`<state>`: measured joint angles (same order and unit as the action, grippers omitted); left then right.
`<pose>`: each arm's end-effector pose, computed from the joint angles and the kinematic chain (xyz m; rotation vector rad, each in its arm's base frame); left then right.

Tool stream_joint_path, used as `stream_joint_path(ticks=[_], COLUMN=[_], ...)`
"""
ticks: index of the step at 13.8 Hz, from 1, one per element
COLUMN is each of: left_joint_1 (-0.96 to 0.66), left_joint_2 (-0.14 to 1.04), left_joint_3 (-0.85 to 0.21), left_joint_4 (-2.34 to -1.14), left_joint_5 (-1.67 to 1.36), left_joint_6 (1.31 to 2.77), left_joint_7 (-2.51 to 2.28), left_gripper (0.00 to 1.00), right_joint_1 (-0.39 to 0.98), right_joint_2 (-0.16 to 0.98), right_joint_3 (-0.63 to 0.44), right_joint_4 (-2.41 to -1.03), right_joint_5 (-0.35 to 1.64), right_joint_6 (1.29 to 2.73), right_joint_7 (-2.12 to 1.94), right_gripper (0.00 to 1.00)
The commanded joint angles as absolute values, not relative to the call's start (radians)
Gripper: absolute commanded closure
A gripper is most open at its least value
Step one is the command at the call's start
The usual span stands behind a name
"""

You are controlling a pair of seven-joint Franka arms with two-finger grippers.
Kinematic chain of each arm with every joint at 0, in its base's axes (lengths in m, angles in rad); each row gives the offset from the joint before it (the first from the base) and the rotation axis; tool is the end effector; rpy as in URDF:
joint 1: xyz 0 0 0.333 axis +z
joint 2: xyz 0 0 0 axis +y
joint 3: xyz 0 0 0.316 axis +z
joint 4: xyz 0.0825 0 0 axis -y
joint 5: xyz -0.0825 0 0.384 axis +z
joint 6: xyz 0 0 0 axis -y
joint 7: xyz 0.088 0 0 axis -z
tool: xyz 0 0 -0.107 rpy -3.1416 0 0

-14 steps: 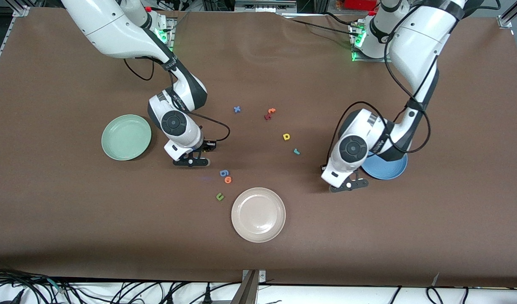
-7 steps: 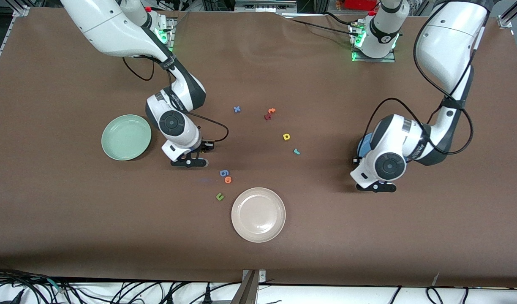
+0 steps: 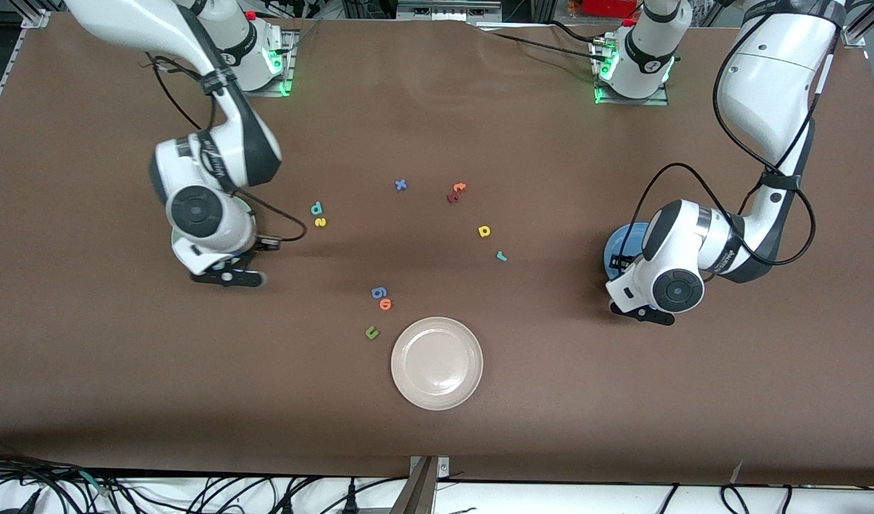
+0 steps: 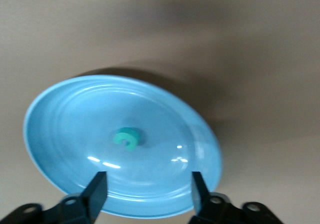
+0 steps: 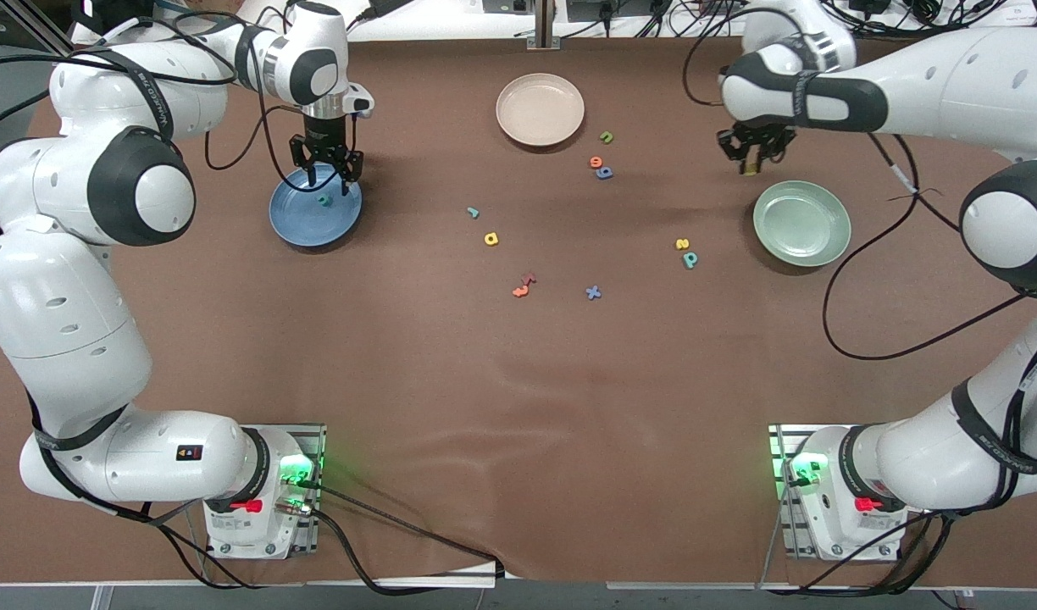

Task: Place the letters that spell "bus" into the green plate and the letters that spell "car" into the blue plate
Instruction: 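Lower the teal c into the blue plate and open the left gripper, then lower the yellow u into the green plate and open the right gripper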

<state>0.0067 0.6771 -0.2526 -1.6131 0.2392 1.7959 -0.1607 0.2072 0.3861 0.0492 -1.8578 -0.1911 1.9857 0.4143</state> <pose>0.6243 -0.1203 0.2108 -2.9139 0.2612 0.6662 0.5891 0.1407 0.2948 2.9055 -0.0861 -0.2842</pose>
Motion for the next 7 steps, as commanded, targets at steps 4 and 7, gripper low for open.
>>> stream_joint_path(ticks=[4,7], left_joint_1=[-0.087,-0.175], left_joint_2=[0.666,0.669], left_joint_3=[-0.304,-0.305], left_joint_4=[-1.583,-1.627], left_joint_5=[-0.019,-0.032], left_joint_6=[1.929,2.11], left_joint_7=[-0.449,-0.764], left_gripper=[0.0,0.0], right_joint_1=[0.204,0.186], right_joint_2=[0.37,0.4], right_joint_3=[-0.153,-0.222], right_joint_4=[-1.983,-2.097], right_joint_5=[-0.118,-0.081], right_joint_6=[2.089,2.294], right_joint_7=[0.102,-0.044], right_gripper=[0.98,0.98])
